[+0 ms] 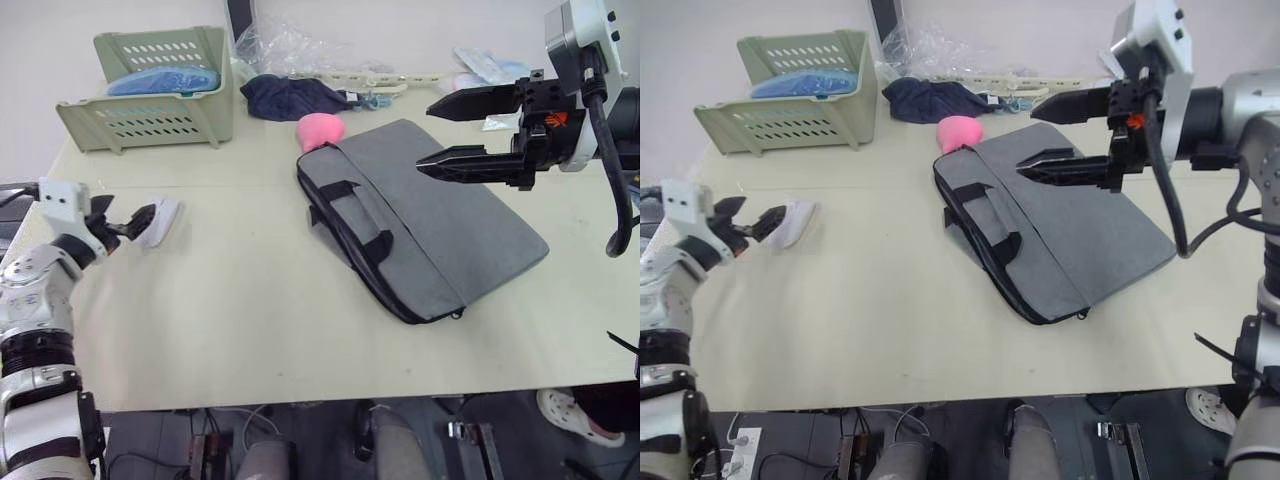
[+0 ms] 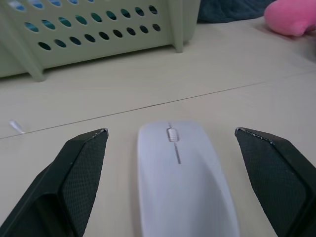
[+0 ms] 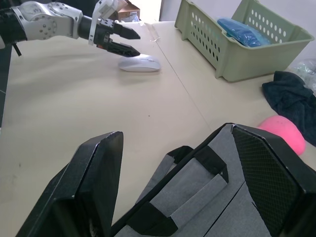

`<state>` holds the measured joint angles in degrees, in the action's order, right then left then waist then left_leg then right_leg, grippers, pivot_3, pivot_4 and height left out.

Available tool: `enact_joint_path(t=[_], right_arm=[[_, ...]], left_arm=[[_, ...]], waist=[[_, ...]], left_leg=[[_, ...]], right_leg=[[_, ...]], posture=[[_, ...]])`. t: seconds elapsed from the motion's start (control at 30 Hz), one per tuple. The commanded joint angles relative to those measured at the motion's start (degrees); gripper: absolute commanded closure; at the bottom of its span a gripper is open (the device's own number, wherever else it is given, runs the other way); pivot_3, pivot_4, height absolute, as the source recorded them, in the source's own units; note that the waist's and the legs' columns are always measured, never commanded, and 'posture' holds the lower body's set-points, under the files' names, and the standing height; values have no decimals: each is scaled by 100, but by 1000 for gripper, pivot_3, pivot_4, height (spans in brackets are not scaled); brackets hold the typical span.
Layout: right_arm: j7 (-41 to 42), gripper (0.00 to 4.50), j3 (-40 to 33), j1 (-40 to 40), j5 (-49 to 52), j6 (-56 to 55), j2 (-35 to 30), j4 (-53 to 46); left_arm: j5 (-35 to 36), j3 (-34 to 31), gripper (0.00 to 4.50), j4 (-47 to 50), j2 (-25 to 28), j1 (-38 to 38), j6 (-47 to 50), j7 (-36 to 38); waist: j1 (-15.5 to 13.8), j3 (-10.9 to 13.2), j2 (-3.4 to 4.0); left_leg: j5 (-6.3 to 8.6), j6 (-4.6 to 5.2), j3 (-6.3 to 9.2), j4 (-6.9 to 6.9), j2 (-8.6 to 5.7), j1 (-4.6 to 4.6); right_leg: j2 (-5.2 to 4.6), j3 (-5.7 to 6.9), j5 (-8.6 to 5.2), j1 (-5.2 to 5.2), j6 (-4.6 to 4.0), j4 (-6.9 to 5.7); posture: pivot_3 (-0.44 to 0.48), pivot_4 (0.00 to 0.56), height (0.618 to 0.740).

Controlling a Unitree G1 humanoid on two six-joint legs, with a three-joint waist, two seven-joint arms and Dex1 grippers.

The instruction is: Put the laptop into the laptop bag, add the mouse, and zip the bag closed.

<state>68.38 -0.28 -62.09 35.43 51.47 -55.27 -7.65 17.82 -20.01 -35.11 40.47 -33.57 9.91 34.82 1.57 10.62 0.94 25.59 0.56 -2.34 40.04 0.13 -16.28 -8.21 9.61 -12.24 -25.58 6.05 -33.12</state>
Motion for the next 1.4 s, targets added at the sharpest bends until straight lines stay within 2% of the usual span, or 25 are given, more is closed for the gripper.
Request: enact_joint_path(t=[0.03,1.4], right_arm=[[-57,664,-161,-71,99,11,-11,-152],[-332,664,-175,-29,38,-20,23,-80]], left_arm=[[14,-36,68,1,19,-190,-68,-17],[-465,186,68,-2130,-233,-772,-1095,-257]], waist=[[1,0,0],[1,-3,-5]], left_leg=[[0,0,0,0,0,0],[-1,3,3,5,-5,2]], right_leg=[[0,0,0,0,0,0],[-8,5,1,0,1,-17]], posture=[[0,150,740],[0,150,740]])
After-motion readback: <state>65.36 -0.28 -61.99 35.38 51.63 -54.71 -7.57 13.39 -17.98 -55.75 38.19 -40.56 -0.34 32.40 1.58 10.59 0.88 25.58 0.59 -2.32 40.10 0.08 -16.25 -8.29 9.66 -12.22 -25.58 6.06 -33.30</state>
